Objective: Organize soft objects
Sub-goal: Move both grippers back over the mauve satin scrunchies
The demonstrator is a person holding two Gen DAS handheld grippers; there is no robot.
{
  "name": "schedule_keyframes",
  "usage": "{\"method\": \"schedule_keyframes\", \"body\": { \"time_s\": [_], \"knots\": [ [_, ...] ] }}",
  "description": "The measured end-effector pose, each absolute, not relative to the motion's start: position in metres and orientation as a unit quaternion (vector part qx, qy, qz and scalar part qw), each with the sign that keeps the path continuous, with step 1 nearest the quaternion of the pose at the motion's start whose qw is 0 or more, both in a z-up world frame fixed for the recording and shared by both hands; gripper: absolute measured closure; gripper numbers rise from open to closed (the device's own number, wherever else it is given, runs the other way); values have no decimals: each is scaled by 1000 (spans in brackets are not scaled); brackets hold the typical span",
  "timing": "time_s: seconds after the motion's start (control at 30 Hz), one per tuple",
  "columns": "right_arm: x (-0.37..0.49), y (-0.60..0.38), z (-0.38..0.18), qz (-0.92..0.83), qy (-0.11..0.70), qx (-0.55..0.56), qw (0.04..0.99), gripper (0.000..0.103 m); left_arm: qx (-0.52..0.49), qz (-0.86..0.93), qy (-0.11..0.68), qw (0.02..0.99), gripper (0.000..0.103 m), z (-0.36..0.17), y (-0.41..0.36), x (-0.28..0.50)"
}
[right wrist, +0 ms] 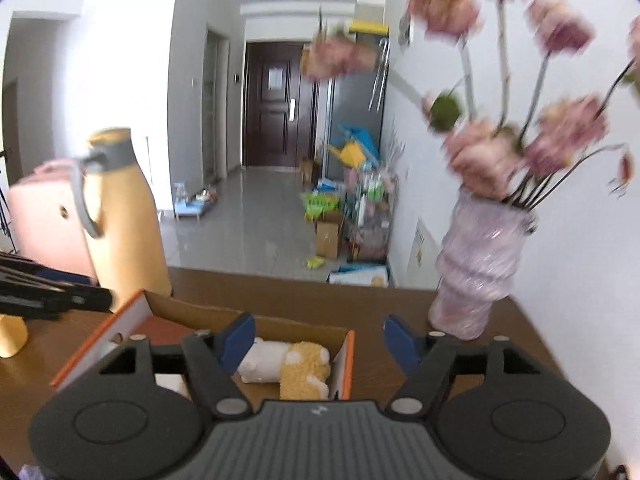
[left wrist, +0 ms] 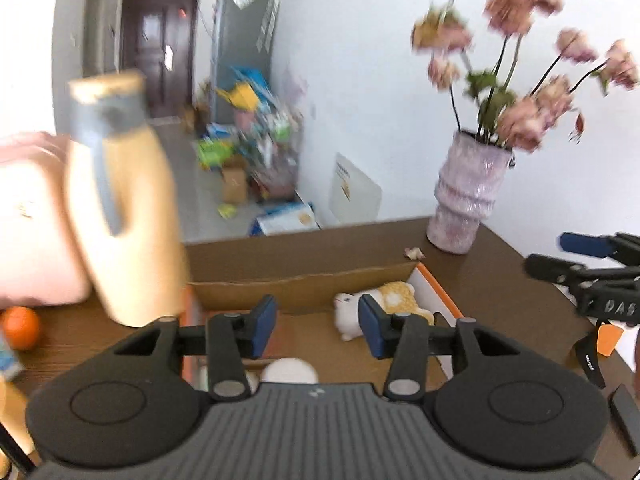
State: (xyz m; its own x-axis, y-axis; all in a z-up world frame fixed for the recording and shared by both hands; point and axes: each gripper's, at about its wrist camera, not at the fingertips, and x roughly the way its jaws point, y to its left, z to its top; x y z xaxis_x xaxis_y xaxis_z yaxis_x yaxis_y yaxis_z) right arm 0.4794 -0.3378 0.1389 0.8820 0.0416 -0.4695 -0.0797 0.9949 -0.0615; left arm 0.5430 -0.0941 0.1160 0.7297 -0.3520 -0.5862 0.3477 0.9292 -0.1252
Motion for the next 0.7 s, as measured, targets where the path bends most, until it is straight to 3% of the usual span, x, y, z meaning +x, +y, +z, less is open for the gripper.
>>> {"method": "schedule_keyframes", "body": {
  "time_s": [0.13, 0.3, 0.47, 0.7],
  "knots": [
    [435, -345, 151, 29, 221, -36, 974, 26, 6, -170, 277, 946, 49, 143, -68, 485],
    [370, -346, 139, 40, 184, -10, 982, 24, 22, -138, 209, 968, 34, 150, -43, 407],
    [285, -330, 95, 55, 160, 17, 985, 23, 38, -127, 129, 983, 28, 115, -22, 303],
    [175, -292, 28, 93, 156, 42, 982, 21, 23, -154, 128, 980, 23, 56, -2, 188]
  ]
}}
